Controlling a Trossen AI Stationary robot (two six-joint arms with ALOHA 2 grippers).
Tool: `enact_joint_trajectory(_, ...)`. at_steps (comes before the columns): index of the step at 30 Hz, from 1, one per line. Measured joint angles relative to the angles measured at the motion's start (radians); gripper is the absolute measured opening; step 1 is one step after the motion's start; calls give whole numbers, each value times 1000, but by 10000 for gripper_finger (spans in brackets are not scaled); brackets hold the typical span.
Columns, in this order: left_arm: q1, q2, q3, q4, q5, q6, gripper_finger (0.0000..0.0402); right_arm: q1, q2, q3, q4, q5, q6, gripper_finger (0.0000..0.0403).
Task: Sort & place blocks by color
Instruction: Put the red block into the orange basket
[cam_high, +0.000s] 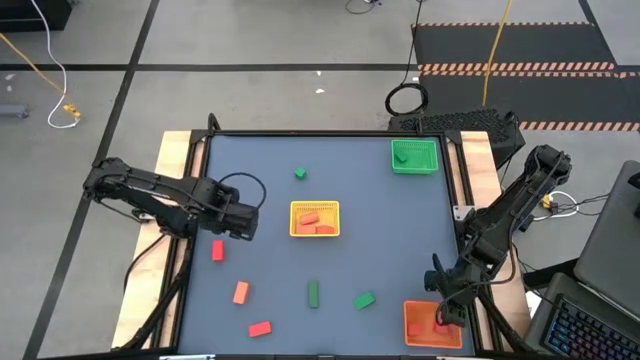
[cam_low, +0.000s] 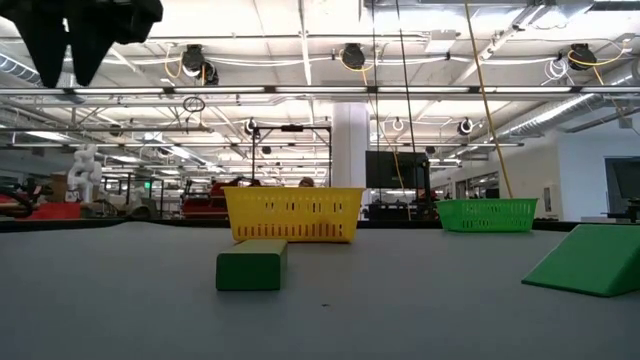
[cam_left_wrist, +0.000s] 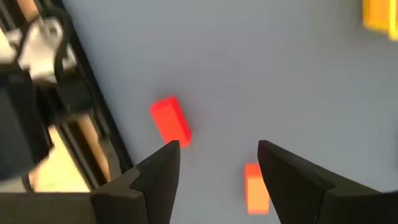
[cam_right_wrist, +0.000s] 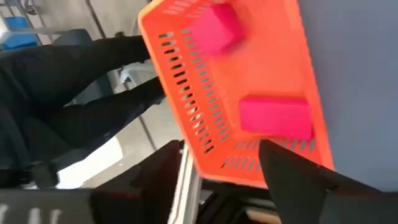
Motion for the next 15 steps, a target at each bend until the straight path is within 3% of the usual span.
enact_joint_trajectory(6, -13, 0, 0, 2, 161, -35, 218, 0, 0, 0, 8, 19, -43, 228)
enact_joint_trajectory(15, 9, -1, -72, -29, 219, -81, 218, -2, -4, 0, 59, 135, -74, 221)
